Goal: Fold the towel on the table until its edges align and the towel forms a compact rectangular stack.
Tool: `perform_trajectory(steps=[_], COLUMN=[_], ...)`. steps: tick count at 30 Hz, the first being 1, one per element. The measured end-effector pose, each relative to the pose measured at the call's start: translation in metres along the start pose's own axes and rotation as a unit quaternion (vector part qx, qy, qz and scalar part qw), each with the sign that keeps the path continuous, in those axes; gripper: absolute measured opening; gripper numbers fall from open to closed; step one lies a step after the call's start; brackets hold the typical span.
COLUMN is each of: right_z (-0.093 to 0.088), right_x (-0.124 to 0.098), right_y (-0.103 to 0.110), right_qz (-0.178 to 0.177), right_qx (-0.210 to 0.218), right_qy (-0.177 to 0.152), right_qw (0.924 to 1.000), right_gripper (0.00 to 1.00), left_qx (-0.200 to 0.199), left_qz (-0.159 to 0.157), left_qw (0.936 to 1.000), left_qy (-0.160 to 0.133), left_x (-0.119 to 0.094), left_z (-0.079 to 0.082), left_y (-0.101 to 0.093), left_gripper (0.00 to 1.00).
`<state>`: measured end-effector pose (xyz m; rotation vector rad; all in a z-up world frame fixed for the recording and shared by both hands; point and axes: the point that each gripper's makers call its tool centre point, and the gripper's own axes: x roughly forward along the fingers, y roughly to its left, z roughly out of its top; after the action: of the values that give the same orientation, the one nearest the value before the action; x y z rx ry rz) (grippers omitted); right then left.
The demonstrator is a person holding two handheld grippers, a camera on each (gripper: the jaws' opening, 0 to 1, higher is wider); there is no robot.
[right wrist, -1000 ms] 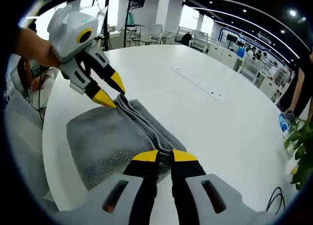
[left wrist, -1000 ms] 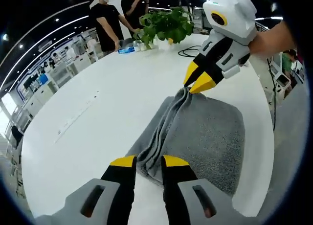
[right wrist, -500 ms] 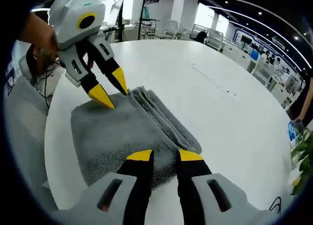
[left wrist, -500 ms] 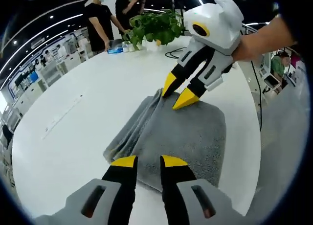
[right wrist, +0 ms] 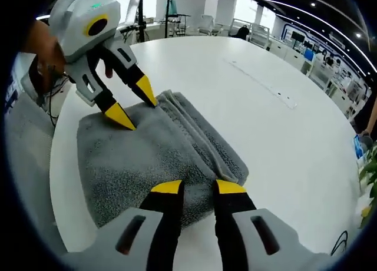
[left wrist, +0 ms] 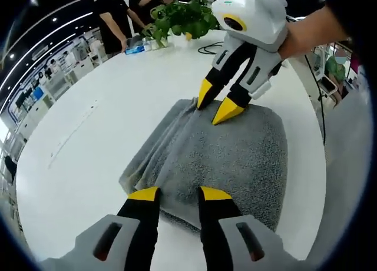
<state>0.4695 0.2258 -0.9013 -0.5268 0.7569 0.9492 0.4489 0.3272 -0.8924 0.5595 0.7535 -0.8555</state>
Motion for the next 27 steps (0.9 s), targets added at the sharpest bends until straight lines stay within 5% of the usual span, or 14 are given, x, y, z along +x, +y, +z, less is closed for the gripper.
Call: perform_trajectory(steps=[4, 11, 16, 27], right_z=[0.004, 0.016, 0.015, 0.007], right_x=[-0.009, -0.029, -0.039, -0.045], right_y=[0.002, 0.011, 0.032, 0.047], right_qz=[-0.006, -0.005, 0.019, 0.043], right_qx=[0.014, 0.048, 0.022, 0.013], right_qy=[0.01, -0.032, -0.047, -0.056], right_qw=[0.9998, 0.9983, 0.9985, 0.9974], right_gripper=[0.2, 0.3, 0.35, 0.38], left_qx=[0.009, -0.024, -0.013, 0.009], left_qz=[0.013, 0.023, -0.005, -0.047], left_qw=[0.9999, 0.9986, 0.9976, 0.9973], left_qy=[-0.006, -0.042, -0.068, -0.055], left_x=[-0.009, -0.029, -0.042, -0.043], left_z=[0.004, 0.012, 0.016, 0.0], left_y=[0.001, 0.002, -0.017, -0.049], left_gripper=[0.29, 0.37, 0.42, 0.41])
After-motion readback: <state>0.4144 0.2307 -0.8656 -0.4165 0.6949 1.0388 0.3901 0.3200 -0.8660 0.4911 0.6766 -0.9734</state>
